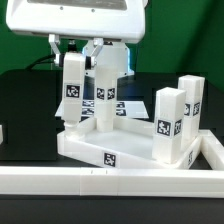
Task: Assemble desk
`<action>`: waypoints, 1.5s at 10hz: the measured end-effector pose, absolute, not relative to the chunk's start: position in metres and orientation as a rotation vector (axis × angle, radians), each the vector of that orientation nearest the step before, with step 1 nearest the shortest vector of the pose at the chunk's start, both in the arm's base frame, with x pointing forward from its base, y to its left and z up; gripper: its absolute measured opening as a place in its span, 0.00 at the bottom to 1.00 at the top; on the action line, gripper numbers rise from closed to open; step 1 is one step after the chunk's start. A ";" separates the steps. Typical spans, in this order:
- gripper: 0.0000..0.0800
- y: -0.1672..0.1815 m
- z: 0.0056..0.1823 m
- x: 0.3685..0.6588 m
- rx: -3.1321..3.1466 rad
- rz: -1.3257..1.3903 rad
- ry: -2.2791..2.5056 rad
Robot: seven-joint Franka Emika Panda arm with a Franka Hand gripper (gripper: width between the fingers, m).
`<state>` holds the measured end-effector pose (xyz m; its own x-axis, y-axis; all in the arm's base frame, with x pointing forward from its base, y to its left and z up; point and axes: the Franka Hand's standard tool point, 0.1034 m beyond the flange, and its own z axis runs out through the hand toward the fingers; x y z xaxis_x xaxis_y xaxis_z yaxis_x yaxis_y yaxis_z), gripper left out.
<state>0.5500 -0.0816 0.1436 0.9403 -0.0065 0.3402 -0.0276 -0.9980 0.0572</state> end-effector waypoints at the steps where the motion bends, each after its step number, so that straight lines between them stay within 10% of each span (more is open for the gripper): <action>1: 0.36 -0.082 0.143 0.550 3.034 0.530 -0.027; 15: 0.36 -0.076 0.126 0.545 3.015 0.521 -0.007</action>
Offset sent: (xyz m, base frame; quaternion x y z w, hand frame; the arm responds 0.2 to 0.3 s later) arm -0.0121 0.0131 -0.0033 0.0072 0.0276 0.0287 0.9992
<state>0.5446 -0.0761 0.1264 0.9420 0.0094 0.3354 -0.0186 -0.9966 0.0800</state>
